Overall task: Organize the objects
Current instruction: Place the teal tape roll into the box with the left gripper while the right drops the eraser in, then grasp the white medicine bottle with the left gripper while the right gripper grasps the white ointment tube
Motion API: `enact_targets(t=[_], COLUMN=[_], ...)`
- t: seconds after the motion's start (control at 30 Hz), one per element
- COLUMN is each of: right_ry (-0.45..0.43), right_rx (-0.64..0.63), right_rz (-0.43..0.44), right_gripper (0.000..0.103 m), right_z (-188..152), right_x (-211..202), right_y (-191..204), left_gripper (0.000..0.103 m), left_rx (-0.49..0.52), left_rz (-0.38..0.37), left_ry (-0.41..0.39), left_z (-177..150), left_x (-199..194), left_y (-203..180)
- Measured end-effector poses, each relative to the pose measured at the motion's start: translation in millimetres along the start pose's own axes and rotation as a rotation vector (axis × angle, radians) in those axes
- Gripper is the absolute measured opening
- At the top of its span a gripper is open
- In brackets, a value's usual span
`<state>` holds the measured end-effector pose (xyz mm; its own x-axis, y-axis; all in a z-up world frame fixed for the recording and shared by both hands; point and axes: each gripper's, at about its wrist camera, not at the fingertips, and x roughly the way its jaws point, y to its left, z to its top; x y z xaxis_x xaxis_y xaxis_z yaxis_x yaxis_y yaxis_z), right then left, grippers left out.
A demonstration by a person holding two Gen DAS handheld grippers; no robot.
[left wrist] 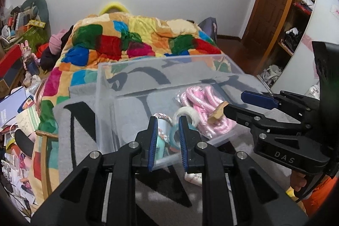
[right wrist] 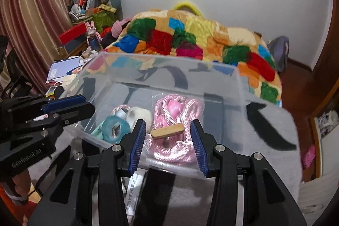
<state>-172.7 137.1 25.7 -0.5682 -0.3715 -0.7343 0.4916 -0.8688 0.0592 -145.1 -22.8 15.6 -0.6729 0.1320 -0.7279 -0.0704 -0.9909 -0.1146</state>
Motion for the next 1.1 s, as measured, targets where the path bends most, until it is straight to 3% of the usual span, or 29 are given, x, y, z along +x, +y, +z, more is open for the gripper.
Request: enact_targets(t=[0.17, 0.33, 0.43, 0.67, 0.83, 1.1], right_ry=[-0.052, -0.052, -0.032, 0.044, 0.092, 0.126], right_rx=[-0.020, -0.020, -0.020, 0.006, 0.033, 0.002], right_rz=[0.005, 0.027, 0.023, 0.047, 0.106, 0.122], right_gripper=[0.040, 0.040, 0.040, 0.040, 0.040, 0.040], right_z=[-10, -30, -45, -76, -81, -81], right_x=[-28, -44, -46, -36, -25, -1], right_y=[2, 1, 2, -1, 1, 20], left_gripper=[0.022, 0.023, 0.036, 0.038, 0.038, 0.039], left_rx=[0.019, 0.018, 0.015, -0.022, -0.076, -0.098], left_rz=[-0.009, -0.052, -0.069, -0.058, -0.097, -0.072], left_ry=[-0.031, 0.001, 0.039, 0.165, 0.175, 0.179], left_z=[-9, -30, -41, -51, -60, -69], left_x=[-22, -26, -17, 28, 27, 8], left_y=[-8, -19, -26, -32, -21, 4])
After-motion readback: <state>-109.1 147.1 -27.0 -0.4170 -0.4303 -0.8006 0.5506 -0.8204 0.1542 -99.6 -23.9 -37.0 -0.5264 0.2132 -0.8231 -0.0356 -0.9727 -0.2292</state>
